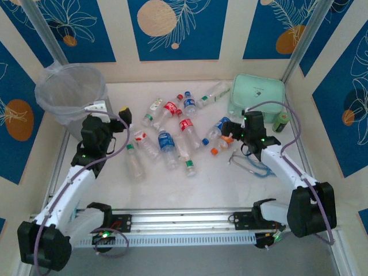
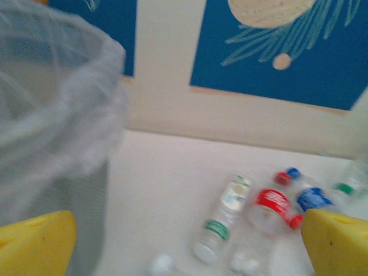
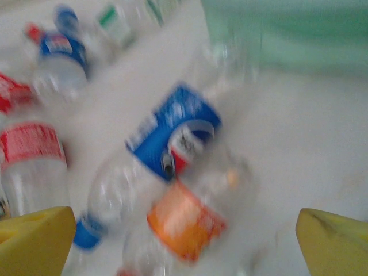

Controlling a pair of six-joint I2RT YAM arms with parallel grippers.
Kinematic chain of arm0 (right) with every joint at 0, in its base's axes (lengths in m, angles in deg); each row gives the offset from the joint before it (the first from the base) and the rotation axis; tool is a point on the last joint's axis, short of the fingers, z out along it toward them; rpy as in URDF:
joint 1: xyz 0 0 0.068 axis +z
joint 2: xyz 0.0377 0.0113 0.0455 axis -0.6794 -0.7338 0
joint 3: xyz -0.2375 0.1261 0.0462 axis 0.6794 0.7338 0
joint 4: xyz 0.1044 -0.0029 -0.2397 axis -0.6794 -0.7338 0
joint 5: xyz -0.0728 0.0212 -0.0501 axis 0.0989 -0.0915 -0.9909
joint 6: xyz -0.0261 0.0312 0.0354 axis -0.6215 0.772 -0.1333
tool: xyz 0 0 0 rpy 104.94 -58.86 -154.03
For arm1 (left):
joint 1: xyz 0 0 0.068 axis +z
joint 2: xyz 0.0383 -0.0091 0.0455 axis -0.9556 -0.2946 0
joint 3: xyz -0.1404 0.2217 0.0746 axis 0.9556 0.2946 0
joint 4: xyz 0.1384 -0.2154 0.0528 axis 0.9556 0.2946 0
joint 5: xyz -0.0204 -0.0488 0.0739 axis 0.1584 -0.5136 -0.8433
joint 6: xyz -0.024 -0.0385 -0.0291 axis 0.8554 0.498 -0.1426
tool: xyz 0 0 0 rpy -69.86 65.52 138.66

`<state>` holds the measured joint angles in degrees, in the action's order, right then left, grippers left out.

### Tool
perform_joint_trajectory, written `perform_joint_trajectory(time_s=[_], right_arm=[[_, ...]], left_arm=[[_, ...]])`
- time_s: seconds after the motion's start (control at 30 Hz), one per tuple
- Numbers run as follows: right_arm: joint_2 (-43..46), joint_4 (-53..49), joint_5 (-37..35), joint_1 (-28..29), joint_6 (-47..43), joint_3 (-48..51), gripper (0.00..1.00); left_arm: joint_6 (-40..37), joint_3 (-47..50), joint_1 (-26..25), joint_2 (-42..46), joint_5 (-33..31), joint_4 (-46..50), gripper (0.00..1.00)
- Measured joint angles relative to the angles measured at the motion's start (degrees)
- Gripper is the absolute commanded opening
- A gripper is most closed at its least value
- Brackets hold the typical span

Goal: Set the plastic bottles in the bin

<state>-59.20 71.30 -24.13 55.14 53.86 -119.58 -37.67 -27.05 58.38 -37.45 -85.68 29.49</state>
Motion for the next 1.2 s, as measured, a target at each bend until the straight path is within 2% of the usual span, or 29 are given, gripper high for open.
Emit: perform_joint_trajectory(time_s=[0.17, 0.23, 0.4, 0.57, 0.87, 0.93, 1.1, 1.2], right_arm=[[0.09, -10.51, 4.26, 2.4, 6.47, 0.02, 0.98], [-0.11, -11.39, 6.43, 3.37, 8.31, 0.04, 0.9], [-5.55, -11.34, 9.86, 4.59, 11.76, -0.55, 0.85], [-10.4, -9.38, 10.08, 4.7, 14.34, -1.92, 0.76], [-18.32, -5.88, 9.44, 4.81, 16.26, -4.31, 0.75], [-19.3, -5.62, 8.79, 4.81, 16.15, -4.39, 0.67], [-19.54, -5.16, 7.43, 4.81, 16.26, -4.61, 0.39], [-17.55, -6.49, 7.02, 4.79, 16.06, -4.63, 0.32]], left_arm=[[10.34, -0.83, -10.78, -2.1, -3.56, 8.57, 0.99], [13.03, -0.81, -14.21, -4.39, -4.2, 9.05, 0.99], [16.44, -0.9, -21.18, -11.26, -4.11, 9.07, 1.0], [17.94, -0.9, -22.47, -13.7, 0.83, 7.74, 1.0], [18.1, -2.16, -22.47, -12.83, 2.05, 7.41, 1.0], [18.1, -2.16, -22.47, -12.13, 2.03, 7.52, 1.0], [18.8, -2.19, -22.47, -11.21, 2.03, 7.32, 1.0], [19.87, -2.14, -22.47, -11.21, 2.29, 6.05, 1.0]])
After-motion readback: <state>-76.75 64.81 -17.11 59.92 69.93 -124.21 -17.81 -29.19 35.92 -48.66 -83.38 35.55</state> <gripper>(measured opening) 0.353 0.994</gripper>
